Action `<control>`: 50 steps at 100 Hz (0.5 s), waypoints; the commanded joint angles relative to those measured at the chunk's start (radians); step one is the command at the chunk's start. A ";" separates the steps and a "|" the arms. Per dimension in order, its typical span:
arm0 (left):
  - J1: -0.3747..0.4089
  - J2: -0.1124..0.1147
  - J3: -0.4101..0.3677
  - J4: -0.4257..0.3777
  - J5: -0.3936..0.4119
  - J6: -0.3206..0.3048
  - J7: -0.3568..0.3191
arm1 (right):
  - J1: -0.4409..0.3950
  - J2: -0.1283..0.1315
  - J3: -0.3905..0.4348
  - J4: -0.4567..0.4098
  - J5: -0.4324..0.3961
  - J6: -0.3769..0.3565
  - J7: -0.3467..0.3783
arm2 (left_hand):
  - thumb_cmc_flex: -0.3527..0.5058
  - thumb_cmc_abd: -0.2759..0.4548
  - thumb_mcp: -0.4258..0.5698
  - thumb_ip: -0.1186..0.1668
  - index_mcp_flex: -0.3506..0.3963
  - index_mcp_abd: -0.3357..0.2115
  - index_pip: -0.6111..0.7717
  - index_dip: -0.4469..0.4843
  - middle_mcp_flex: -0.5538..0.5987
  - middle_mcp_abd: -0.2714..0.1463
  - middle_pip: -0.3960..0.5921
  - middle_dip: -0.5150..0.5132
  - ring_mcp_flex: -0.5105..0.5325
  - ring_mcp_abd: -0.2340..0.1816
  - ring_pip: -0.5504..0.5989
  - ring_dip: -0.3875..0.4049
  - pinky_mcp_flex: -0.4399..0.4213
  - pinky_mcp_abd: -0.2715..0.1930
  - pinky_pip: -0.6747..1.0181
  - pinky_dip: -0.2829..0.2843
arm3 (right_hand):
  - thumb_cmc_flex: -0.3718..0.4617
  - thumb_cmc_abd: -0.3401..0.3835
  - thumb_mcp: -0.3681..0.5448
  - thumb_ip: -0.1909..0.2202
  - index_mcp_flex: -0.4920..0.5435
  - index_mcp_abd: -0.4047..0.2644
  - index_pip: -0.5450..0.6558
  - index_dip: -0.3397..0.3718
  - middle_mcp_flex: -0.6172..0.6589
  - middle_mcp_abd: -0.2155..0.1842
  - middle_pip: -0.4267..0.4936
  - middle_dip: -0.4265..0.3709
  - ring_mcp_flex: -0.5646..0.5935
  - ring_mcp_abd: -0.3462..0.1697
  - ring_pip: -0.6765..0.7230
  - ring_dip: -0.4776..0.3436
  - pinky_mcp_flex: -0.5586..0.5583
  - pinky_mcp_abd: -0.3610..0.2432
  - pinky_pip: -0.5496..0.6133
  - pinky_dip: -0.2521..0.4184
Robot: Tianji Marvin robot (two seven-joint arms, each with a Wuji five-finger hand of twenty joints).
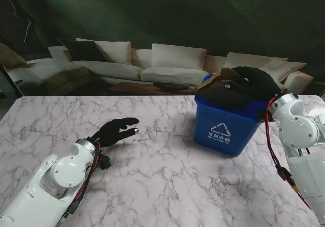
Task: Fold the flattened cardboard along its creases and drop it into the bin
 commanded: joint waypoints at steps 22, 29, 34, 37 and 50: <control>-0.002 0.000 0.005 0.001 -0.004 0.003 -0.017 | 0.001 -0.001 0.005 0.000 0.031 0.003 -0.002 | 0.007 0.046 -0.002 0.007 -0.006 0.013 -0.013 0.004 0.008 0.000 -0.020 0.004 0.000 0.002 0.001 0.009 -0.017 0.019 0.027 -0.003 | -0.166 0.085 -0.176 0.032 -0.161 0.074 -0.166 -0.009 -0.165 0.021 -0.098 -0.067 -0.141 -0.010 -0.114 -0.079 -0.085 -0.082 -0.116 -0.069; -0.002 0.000 0.005 0.001 -0.003 0.003 -0.017 | -0.001 -0.003 0.007 -0.007 0.039 -0.005 -0.007 | 0.006 0.046 -0.003 0.007 -0.003 0.013 -0.012 0.004 0.008 -0.001 -0.020 0.004 0.001 0.001 0.001 0.009 -0.018 0.019 0.026 -0.003 | -0.163 0.095 -0.187 0.035 -0.167 0.066 -0.167 -0.006 -0.170 0.019 -0.099 -0.069 -0.144 -0.013 -0.117 -0.082 -0.084 -0.085 -0.118 -0.071; -0.002 0.000 0.004 0.001 -0.004 0.003 -0.016 | -0.002 -0.003 0.010 -0.016 0.041 -0.018 -0.011 | 0.005 0.046 -0.003 0.007 -0.002 0.012 -0.011 0.004 0.008 -0.001 -0.019 0.004 0.001 0.001 0.001 0.009 -0.018 0.019 0.026 -0.003 | -0.154 0.100 -0.193 0.037 -0.163 0.061 -0.163 -0.003 -0.166 0.014 -0.094 -0.067 -0.143 -0.013 -0.117 -0.083 -0.083 -0.084 -0.118 -0.072; -0.002 0.000 0.004 0.001 -0.004 0.003 -0.016 | -0.005 -0.003 0.013 -0.025 0.040 -0.026 -0.013 | 0.005 0.048 -0.003 0.007 -0.005 0.013 -0.012 0.004 0.008 -0.001 -0.020 0.004 0.001 0.001 0.001 0.009 -0.018 0.019 0.026 -0.003 | -0.137 0.111 -0.220 0.042 -0.165 0.061 -0.157 0.007 -0.167 0.013 -0.087 -0.065 -0.142 -0.013 -0.117 -0.084 -0.084 -0.080 -0.116 -0.070; -0.007 -0.002 0.008 0.004 -0.018 0.011 -0.015 | -0.018 -0.002 0.026 -0.088 0.047 -0.065 -0.010 | -0.003 0.060 -0.004 0.005 -0.011 0.013 -0.015 0.003 0.008 -0.003 -0.019 0.005 -0.003 0.001 -0.001 0.008 -0.028 0.018 0.019 -0.005 | -0.111 0.138 -0.250 0.051 -0.153 0.052 -0.148 0.019 -0.153 0.007 -0.075 -0.061 -0.129 -0.020 -0.109 -0.081 -0.083 -0.055 -0.109 -0.063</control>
